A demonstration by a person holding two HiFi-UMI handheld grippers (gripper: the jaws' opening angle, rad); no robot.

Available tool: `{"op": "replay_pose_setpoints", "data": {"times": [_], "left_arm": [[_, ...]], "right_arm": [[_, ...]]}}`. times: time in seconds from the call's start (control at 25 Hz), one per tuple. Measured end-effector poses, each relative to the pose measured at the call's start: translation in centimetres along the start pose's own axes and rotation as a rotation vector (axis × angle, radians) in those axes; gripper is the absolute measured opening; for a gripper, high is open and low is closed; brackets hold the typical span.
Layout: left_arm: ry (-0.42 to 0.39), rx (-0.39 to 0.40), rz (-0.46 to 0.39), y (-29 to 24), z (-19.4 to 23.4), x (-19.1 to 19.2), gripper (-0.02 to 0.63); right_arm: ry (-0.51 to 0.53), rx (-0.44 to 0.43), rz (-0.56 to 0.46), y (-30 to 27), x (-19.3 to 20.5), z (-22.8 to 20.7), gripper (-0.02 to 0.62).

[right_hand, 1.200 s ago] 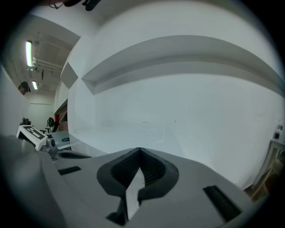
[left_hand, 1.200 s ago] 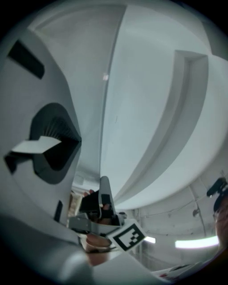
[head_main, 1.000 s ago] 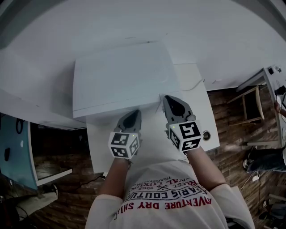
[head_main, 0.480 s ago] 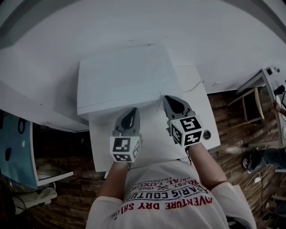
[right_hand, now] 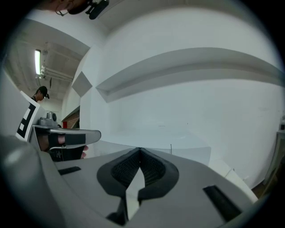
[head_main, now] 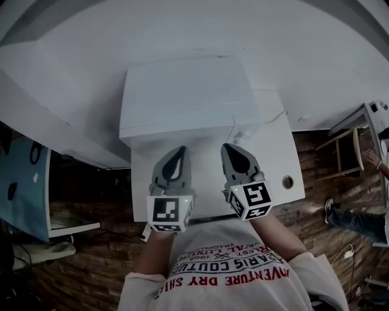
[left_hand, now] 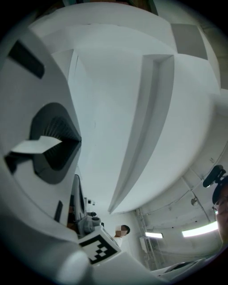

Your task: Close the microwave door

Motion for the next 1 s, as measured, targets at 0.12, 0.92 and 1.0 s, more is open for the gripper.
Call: {"op": "replay_pose_setpoints", "data": {"times": [0.12,0.92,1.0], "left_arm": [[-0.018,-0.007,-0.004,1.1,0.0,-0.5,0.005],[0.022,0.013,0.008,2.4,-0.2,0.1,0.005],[0.023,0.016,0.009,2.4,-0.2,0.2,0.005]], "right_arm": [[-0.011,-0.011,-0.034,0.6,0.1,1.1,0.011],[0.035,0.001,-0.029,1.1,0.3,1.7,0.011],[0.034,0.004,-0.024,1.1,0.4,1.6,0.010]]}}
Point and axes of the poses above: the fingertips, and each gripper's own axes: y backward along the fingers, z to its left, x out of its underside, the point moved 7 cm from there along y, backward along the fingers, and after that the axes turned 11 degrees about -z, right-handed, at the moved point
